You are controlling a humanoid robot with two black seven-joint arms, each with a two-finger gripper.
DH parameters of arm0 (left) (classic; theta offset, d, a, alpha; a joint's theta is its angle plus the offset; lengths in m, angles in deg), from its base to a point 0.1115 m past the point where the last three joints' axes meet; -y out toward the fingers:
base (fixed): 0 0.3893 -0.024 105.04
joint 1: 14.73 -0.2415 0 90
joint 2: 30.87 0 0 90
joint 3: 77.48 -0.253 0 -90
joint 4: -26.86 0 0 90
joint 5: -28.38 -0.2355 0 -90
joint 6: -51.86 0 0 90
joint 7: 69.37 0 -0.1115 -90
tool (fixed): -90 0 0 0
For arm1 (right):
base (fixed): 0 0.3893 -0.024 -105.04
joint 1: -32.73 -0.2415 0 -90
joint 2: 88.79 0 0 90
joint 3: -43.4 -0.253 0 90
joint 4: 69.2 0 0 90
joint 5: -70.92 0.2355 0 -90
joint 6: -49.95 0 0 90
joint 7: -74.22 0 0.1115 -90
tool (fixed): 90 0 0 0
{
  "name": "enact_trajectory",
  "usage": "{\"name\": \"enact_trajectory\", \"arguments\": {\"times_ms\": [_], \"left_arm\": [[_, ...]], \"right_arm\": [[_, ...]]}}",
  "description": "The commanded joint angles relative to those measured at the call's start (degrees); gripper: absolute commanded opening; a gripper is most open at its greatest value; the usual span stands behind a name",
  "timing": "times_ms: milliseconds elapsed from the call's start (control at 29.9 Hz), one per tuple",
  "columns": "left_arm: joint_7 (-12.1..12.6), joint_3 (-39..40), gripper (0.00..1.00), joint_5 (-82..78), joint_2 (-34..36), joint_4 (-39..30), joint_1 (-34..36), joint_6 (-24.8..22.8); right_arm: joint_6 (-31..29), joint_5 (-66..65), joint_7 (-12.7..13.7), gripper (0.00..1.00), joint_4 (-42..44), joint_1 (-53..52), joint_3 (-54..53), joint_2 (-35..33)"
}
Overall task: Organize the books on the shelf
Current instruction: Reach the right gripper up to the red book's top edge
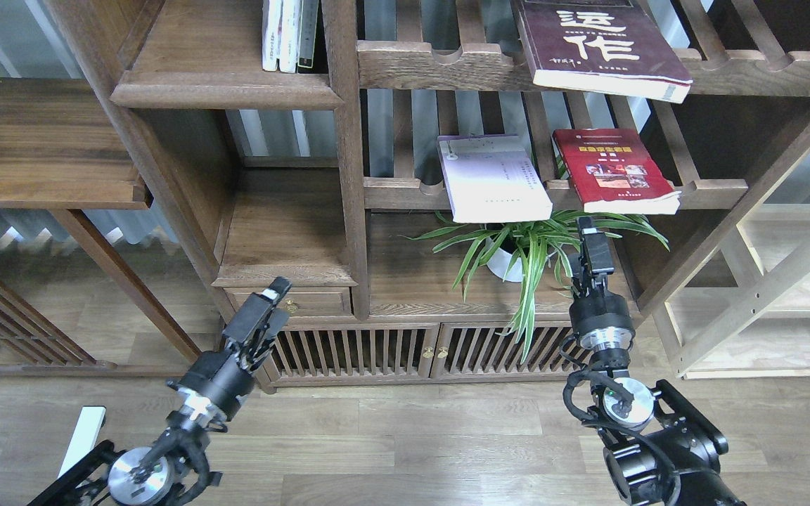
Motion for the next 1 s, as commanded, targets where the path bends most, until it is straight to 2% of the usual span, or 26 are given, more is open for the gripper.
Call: {"name": "enact_trajectory", "arguments": {"times_ms": [0,368,702,970], "left_arm": [[0.08,0.88,0.99,0.13,1.57,-0.07,-2.14,0.0],[-0.01,2.2,0.99,0.22,4.56,-0.07,-7.6,0.0],[-0.01,2.46,0.99,2.5,5.35,-0.07,-8.3,0.0],[-0.01,2.55,0.99,2.68,6.49,-0.07,-8.65,0.0]], "right_arm": [[0.0,0.3,0.0,1.0,1.29,-1.73,-1.11,0.0],[0.0,0.3,0.0,1.0,5.69,-4.11,-2.87,0.0],[0.0,0.3,0.0,1.0,6.13,-6.48,-4.02,0.0],[5.93,0.3,0.0,1.0,6.92,-7.8,-4.72,0.0]]}}
